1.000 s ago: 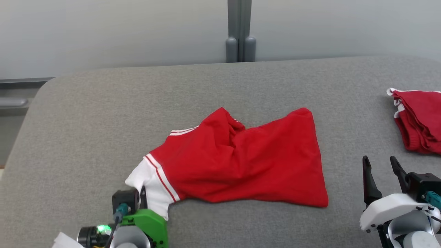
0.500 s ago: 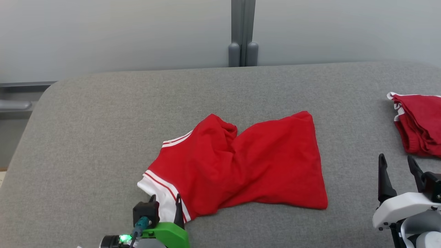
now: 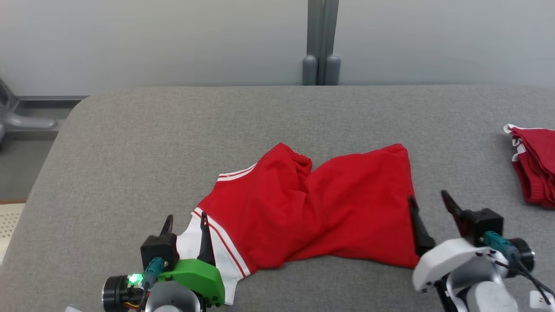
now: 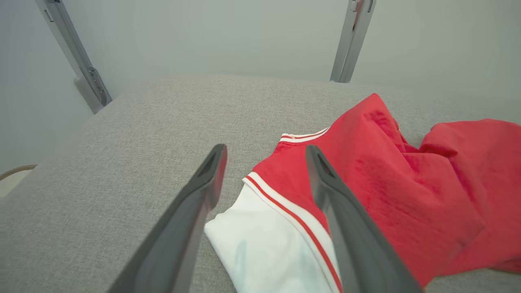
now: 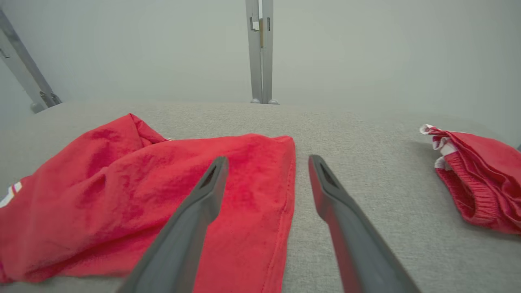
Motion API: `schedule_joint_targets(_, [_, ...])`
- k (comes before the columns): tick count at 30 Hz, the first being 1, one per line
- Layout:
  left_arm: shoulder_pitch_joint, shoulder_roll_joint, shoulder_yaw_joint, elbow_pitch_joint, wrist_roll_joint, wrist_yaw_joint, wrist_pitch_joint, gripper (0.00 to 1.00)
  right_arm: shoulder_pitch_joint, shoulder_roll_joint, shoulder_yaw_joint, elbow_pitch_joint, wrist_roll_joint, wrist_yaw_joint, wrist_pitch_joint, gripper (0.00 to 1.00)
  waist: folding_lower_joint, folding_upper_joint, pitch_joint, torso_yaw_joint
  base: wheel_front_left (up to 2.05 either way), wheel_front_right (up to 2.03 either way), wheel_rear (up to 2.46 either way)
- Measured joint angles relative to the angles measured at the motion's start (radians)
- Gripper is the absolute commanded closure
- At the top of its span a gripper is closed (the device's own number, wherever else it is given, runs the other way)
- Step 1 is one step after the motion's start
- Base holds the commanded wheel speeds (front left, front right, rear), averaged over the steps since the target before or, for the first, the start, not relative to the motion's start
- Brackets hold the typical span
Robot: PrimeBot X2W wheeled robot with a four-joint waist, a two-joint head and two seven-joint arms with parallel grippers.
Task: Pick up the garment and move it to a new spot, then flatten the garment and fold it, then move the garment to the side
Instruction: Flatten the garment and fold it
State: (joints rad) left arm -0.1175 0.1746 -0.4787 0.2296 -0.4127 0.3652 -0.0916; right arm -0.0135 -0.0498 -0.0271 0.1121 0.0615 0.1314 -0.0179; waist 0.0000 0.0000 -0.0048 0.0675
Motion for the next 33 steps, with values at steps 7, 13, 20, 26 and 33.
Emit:
schedule_joint_targets(7, [0.001,0.001,-0.003,-0.024,-0.002,0.003,-0.011,0.00,-0.129,0.001,0.228,0.155,0.017,0.000,0.011,0.00,0.0000,0.0000,0.018,0.063,0.00,0.00,0.00])
schedule_joint_targets(13, [-0.002,-0.012,-0.005,-0.033,-0.007,0.001,-0.032,0.00,-0.260,-0.004,0.280,0.355,0.015,0.000,0.008,0.00,0.0000,0.0000,0.049,0.134,0.00,0.00,0.00])
schedule_joint_targets(20, [-0.019,-0.020,-0.003,-0.041,-0.009,0.004,-0.050,0.00,-0.376,-0.021,0.302,0.560,0.000,0.000,0.012,0.45,0.0000,0.0000,0.085,0.209,0.00,0.00,0.00])
schedule_joint_targets(26, [-0.022,-0.021,0.005,-0.039,-0.016,0.007,-0.062,0.00,-0.469,-0.033,0.263,0.663,-0.027,0.000,-0.002,1.00,0.0000,0.0000,0.116,0.249,0.00,0.00,0.00])
schedule_joint_targets(33, [-0.037,-0.021,0.018,-0.038,-0.024,0.009,-0.078,0.00,-0.601,-0.078,0.135,0.743,-0.102,0.000,-0.031,1.00,0.0000,0.0000,0.147,0.260,0.00,0.00,0.00])
